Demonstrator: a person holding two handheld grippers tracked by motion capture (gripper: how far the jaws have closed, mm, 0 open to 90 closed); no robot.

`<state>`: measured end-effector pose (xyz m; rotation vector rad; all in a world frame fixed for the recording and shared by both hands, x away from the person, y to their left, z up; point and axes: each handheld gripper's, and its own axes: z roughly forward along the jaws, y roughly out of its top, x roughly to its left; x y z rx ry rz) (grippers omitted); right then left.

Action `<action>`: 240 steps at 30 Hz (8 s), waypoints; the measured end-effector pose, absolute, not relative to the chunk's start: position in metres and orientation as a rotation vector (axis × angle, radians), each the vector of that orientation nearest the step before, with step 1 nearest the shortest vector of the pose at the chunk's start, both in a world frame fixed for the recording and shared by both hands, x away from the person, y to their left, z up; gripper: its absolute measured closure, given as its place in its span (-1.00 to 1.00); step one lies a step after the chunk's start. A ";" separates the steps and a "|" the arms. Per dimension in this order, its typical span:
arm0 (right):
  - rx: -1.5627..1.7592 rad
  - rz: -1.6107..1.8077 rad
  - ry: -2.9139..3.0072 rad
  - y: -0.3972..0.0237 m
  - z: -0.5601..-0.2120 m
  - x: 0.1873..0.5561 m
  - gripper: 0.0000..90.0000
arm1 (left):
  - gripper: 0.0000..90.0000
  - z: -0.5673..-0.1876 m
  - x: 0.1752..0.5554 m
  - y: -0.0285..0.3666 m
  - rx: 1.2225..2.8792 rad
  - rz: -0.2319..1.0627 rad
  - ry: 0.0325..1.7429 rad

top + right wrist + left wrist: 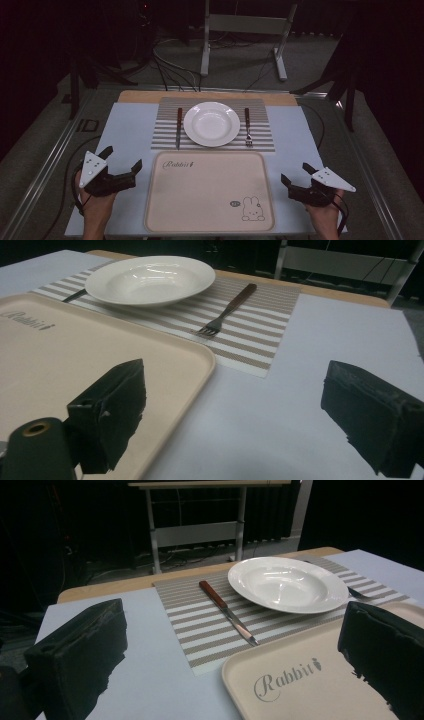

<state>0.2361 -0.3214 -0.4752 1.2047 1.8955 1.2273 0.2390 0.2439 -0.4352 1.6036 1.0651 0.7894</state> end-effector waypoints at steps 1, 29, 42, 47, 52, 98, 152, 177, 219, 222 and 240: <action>1.210 1.230 1.900 -0.321 -0.476 0.236 -0.76 | -1.00 -0.435 0.239 0.244 1.605 0.794 1.068; 1.263 1.252 1.880 -0.312 -0.466 0.238 -0.76 | -1.00 -0.440 0.240 0.249 1.571 0.795 1.119; 1.285 1.247 1.874 -0.310 -0.452 0.251 -0.76 | -0.99 -0.444 0.242 0.242 1.602 0.792 1.115; 1.295 1.246 1.871 -0.310 -0.448 0.256 -0.76 | -0.99 -0.444 0.242 0.243 1.600 0.794 1.118; 1.298 1.258 1.866 -0.309 -0.443 0.262 -0.76 | -0.99 -0.444 0.241 0.243 1.596 0.797 1.121; 1.315 1.194 1.901 -0.278 -0.409 0.328 -0.76 | -0.99 -0.446 0.242 0.244 1.599 0.795 1.127; 1.378 0.986 1.915 -0.240 -0.399 0.443 -0.76 | -0.99 -0.446 0.242 0.246 1.592 0.801 1.131; 1.500 0.934 1.928 -0.222 -0.448 0.478 -0.68 | -0.99 -0.447 0.242 0.247 1.583 0.796 1.130; 1.690 0.689 2.120 -0.212 -0.508 0.495 0.72 | -0.99 -0.449 0.242 0.249 1.592 0.784 1.133; 1.683 0.694 2.165 -0.223 -0.507 0.486 0.72 | -0.99 -0.450 0.243 0.248 1.594 0.785 1.133; 1.673 0.592 2.320 -0.238 -0.499 0.472 0.64 | -0.99 -0.451 0.244 0.244 1.622 0.785 1.129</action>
